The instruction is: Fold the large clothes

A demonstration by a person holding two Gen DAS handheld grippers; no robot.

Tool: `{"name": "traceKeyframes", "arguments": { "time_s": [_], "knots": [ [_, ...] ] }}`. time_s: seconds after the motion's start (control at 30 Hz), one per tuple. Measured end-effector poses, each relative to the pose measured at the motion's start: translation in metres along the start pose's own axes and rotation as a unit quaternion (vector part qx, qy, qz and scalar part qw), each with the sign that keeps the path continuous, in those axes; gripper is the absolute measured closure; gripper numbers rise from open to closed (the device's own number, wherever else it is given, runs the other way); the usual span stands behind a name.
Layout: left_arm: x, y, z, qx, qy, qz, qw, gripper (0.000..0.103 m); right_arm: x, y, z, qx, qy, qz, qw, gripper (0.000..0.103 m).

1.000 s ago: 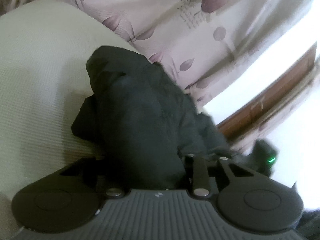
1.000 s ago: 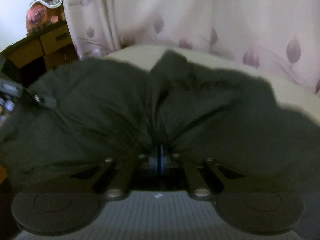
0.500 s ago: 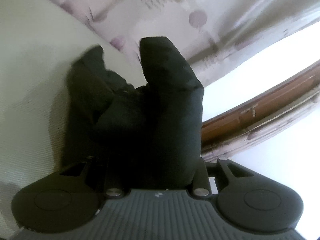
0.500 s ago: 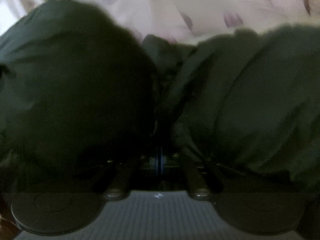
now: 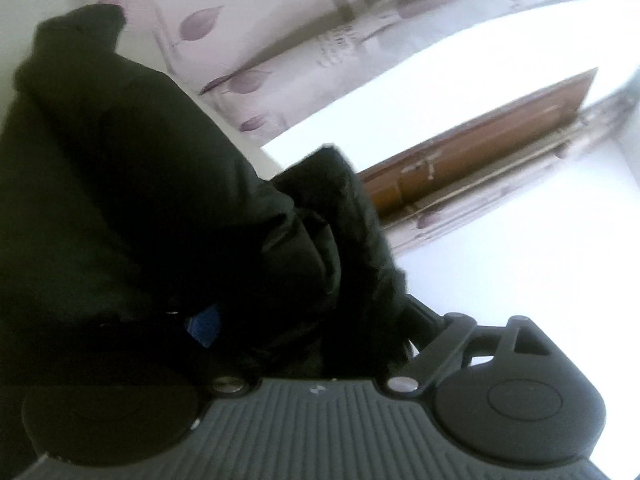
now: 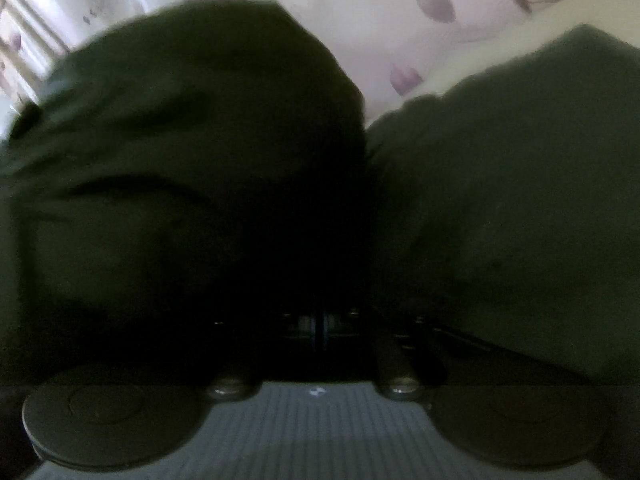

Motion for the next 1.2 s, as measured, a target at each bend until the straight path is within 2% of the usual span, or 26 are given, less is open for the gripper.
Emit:
{"name": "traceKeyframes", "arguments": {
  "time_s": [0.07, 0.17, 0.27, 0.3, 0.33, 0.37, 0.4, 0.43, 0.5, 0.53, 0.6, 0.67, 0.73, 0.83, 0.93, 1.0, 1.03, 1.1, 1.2],
  "knots": [
    [0.007, -0.007, -0.002, 0.033, -0.028, 0.019, 0.9989, 0.015, 0.009, 0.022, -0.004, 0.018, -0.019, 0.000, 1.000, 0.098],
    [0.014, 0.002, 0.010, 0.097, -0.075, 0.039, 0.9916, 0.015, 0.025, 0.065, -0.016, 0.057, -0.047, 0.004, 0.997, 0.092],
    [0.012, 0.007, 0.023, 0.163, -0.087, 0.070, 0.9803, 0.015, 0.039, 0.097, -0.035, 0.088, -0.090, 0.004, 0.992, 0.070],
    [0.010, 0.008, 0.027, 0.182, -0.092, 0.073, 0.9763, 0.015, 0.039, 0.101, -0.039, 0.091, -0.093, 0.005, 0.992, 0.053],
    [0.009, 0.009, 0.031, 0.195, -0.096, 0.075, 0.9731, 0.015, 0.036, 0.108, -0.043, 0.092, -0.087, 0.012, 0.992, 0.031],
    [0.008, 0.009, 0.034, 0.207, -0.101, 0.079, 0.9700, 0.015, 0.031, 0.111, -0.046, 0.095, -0.078, 0.018, 0.992, 0.023],
    [0.007, 0.008, 0.036, 0.217, -0.102, 0.081, 0.9675, 0.015, 0.023, 0.116, -0.045, 0.098, -0.069, 0.023, 0.992, 0.019],
    [0.006, 0.006, 0.035, 0.224, -0.100, 0.082, 0.9659, 0.015, 0.021, 0.117, -0.048, 0.105, -0.060, 0.039, 0.992, 0.020],
    [0.005, 0.013, 0.043, 0.240, -0.087, 0.093, 0.9624, 0.015, 0.016, 0.136, -0.064, 0.156, -0.007, 0.126, 0.980, 0.019],
    [0.003, 0.016, 0.041, 0.247, -0.080, 0.099, 0.9605, 0.015, 0.004, 0.145, -0.070, 0.176, 0.024, 0.129, 0.976, 0.019],
    [0.001, 0.020, 0.041, 0.254, -0.072, 0.105, 0.9588, 0.015, -0.027, 0.148, -0.079, 0.190, 0.066, 0.092, 0.975, 0.020],
    [0.003, 0.026, 0.039, 0.259, -0.071, 0.105, 0.9577, 0.015, -0.060, 0.131, -0.078, 0.159, 0.109, 0.054, 0.980, 0.020],
    [0.000, 0.033, 0.038, 0.265, -0.061, 0.109, 0.9561, 0.015, -0.074, 0.102, -0.069, 0.113, 0.152, 0.057, 0.980, 0.025],
    [-0.002, 0.037, 0.033, 0.285, -0.046, 0.109, 0.9513, 0.015, -0.062, 0.050, -0.065, 0.054, 0.172, 0.093, 0.979, 0.025],
    [-0.007, 0.041, 0.029, 0.296, -0.030, 0.109, 0.9485, 0.015, -0.048, 0.019, -0.066, 0.028, 0.152, 0.087, 0.984, 0.024],
    [-0.012, 0.046, 0.029, 0.303, -0.018, 0.106, 0.9469, 0.015, -0.042, 0.003, -0.065, 0.016, 0.156, 0.091, 0.983, 0.026],
    [-0.013, 0.048, 0.029, 0.309, -0.014, 0.104, 0.9452, 0.015, -0.037, -0.003, -0.063, 0.004, 0.158, 0.097, 0.983, 0.048],
    [-0.015, 0.055, 0.029, 0.323, -0.003, 0.095, 0.9416, 0.014, -0.033, -0.017, -0.058, -0.024, 0.153, 0.086, 0.984, 0.083],
    [-0.018, 0.070, 0.031, 0.348, 0.013, 0.061, 0.9356, 0.008, -0.035, -0.022, -0.049, -0.027, 0.187, 0.102, 0.977, 0.090]
  ]
}}
Point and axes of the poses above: each gripper's, at about its wrist camera, not at the fingertips, and y roughly against the way its jaws point, x to its right, z to its underside, the point moved 10 cm from there along -y, roughly the way its jaws point, and after that the axes turned 6 degrees about y, right-handed, at the moved point
